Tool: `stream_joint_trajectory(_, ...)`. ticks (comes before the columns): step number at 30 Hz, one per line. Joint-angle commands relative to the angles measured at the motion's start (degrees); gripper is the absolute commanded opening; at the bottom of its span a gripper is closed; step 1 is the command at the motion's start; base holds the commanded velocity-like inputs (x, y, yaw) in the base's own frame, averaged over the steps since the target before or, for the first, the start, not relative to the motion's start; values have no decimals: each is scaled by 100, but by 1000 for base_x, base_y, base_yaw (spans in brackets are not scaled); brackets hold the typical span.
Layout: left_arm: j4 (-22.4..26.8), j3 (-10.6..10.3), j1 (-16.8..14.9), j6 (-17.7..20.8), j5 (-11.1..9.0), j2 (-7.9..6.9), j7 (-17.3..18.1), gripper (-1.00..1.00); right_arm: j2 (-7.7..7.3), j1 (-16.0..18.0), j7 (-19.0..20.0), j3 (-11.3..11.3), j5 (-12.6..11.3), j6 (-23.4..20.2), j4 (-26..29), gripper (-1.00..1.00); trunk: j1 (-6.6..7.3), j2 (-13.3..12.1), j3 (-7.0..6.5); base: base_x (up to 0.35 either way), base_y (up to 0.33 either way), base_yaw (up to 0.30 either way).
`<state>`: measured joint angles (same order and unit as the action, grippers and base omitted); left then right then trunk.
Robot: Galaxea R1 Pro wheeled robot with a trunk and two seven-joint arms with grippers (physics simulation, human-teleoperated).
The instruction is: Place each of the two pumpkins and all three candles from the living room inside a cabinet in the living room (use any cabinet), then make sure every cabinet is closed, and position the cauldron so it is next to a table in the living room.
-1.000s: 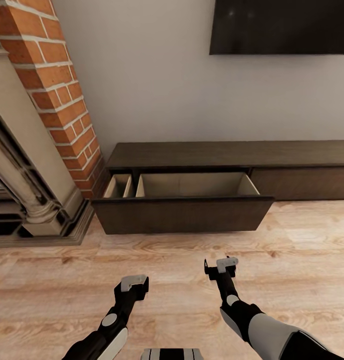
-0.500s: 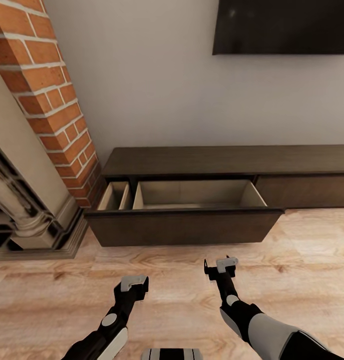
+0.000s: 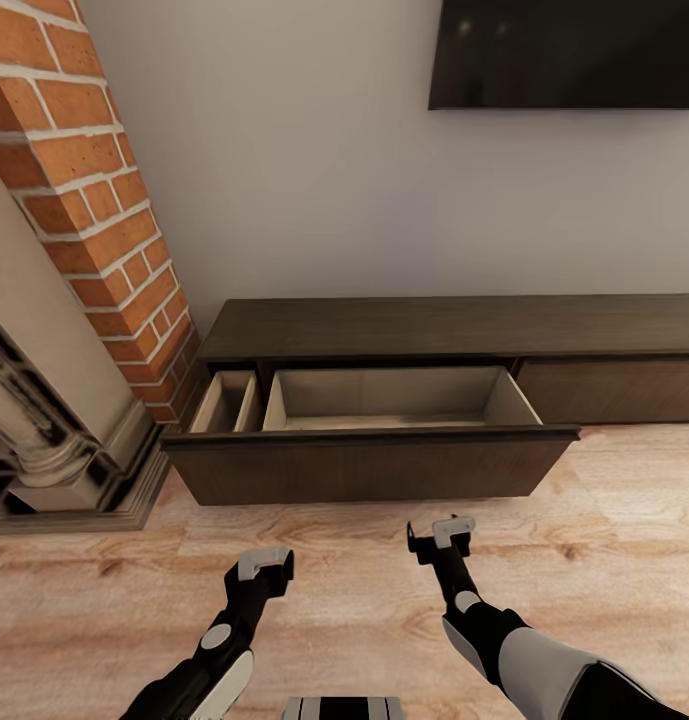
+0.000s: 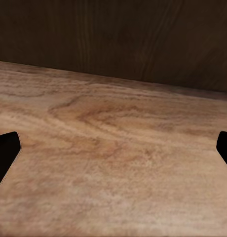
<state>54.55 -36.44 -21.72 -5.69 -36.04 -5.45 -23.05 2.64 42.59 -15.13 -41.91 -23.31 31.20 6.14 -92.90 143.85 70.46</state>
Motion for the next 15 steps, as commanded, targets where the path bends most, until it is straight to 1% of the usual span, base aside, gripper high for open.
stream_joint_trajectory(1, 3, -26, -7, -44, -61, -8, -41, 100, 1, 4, 5, -46, -39, 9, -7, 100, 1, 2, 4, 6, 0, 0)
stream_joint_trajectory(7, 4, 18, -7, -58, -61, -9, -75, 100, 0, 4, 123, -23, -50, -48, -15, 100, 1, 2, 4, 2, 0, 0)
stream_joint_trajectory(11, 3, 41, -8, -66, -52, -11, -295, 100, 7, 4, 142, -21, -51, -252, -16, 100, 1, 2, 4, 0, 0, 0)
stream_joint_trajectory(15, 8, 48, -8, -76, -45, -5, -393, 100, -3, 2, 145, -14, -60, -266, -9, 100, 1, 2, 4, 0, 0, 0)
